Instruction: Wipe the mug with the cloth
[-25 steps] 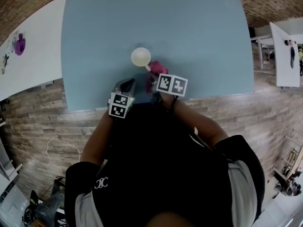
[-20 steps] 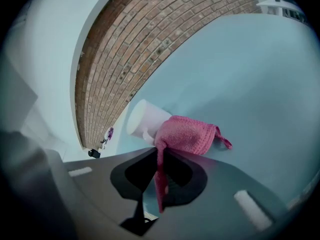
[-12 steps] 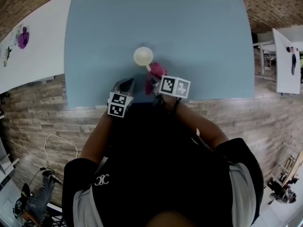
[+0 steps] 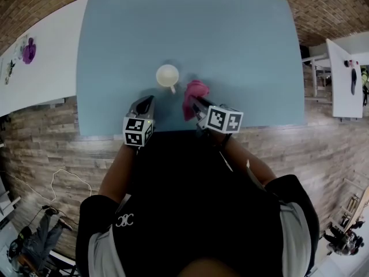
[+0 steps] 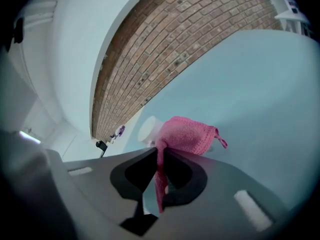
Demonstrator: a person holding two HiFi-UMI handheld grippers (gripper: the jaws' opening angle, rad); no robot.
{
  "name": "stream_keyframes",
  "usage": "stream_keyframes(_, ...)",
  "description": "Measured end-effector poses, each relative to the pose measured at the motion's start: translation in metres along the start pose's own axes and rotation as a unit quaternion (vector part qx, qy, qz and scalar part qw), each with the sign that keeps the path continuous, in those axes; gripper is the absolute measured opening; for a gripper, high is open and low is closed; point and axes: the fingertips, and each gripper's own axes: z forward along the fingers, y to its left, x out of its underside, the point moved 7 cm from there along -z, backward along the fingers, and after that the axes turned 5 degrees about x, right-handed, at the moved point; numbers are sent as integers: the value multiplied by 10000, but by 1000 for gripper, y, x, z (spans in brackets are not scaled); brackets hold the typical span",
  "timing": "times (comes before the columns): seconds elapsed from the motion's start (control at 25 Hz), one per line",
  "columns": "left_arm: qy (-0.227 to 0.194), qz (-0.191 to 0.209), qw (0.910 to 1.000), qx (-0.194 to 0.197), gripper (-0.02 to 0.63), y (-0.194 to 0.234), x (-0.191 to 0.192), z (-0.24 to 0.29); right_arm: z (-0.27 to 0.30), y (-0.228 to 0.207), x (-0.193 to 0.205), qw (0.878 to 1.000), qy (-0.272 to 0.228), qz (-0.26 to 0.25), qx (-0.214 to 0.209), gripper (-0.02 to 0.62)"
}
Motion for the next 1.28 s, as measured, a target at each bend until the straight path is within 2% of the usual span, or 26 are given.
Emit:
stream_keyframes(0.24,-121,-112,9996,-231,6,-5,-4,-3,-5,-4,-6,9951,-70,-975,133,40)
stream_keyframes(0.6,-124,-284,9985,-456,6,-12,2,-13,-2,-6,-10,9898,12,-1422,-2,40)
stream_keyframes(0.72,-159,-519,9972,-519,6,-3,2,-18,-1,-4,-6,9873,-58,-1587,42,40)
stream_keyframes(0.84,-204,-735,9955,-571,6,11,3,-21,-3,-4,-1,9870,-169,-1593,138,40)
stream_keyframes(0.92,-164,-702,9958,-556,6,20,2,-21,-4,-3,2,9877,-266,-1528,196,40)
stream_keyframes(1.08,-32,-329,9990,-306,6,27,-3,-18,-4,-5,11,9892,-447,-1333,413,40)
stream_keyframes(1.28,-63,37,9998,201,7,56,-7,-25,12,4,21,9867,-843,-970,993,40)
